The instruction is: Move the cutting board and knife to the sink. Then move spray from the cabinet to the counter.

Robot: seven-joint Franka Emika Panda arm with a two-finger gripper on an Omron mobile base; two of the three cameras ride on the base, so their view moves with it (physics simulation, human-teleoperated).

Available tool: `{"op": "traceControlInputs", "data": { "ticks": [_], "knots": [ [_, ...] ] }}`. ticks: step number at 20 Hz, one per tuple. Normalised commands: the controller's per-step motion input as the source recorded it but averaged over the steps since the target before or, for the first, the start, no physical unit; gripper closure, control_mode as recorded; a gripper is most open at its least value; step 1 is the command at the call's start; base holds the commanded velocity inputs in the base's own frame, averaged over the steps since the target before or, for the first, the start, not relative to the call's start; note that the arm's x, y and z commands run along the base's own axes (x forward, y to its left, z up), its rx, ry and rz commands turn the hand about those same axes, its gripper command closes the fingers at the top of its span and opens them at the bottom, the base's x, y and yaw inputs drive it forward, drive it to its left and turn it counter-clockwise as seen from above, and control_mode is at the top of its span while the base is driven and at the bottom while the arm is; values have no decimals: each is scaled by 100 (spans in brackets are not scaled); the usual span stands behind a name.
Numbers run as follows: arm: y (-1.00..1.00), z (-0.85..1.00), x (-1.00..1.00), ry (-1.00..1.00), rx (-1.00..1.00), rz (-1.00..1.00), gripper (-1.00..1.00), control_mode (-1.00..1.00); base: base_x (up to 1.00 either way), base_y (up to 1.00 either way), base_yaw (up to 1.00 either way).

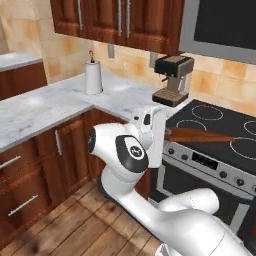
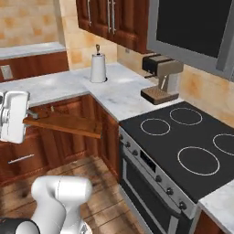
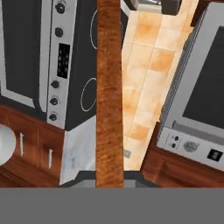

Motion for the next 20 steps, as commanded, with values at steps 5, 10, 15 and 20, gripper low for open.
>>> {"op": "traceControlInputs", "data": {
  "ticks": [5, 10, 15, 20],
  "knots": [
    [0, 0, 0, 0, 0, 0, 100, 100, 33, 0, 69],
    [0, 0, 0, 0, 0, 0, 100, 100, 32, 0, 70],
    [0, 0, 0, 0, 0, 0, 100, 100, 40, 0, 68],
    [0, 0, 0, 0, 0, 0, 100, 100, 76, 38, 38]
  ]
}}
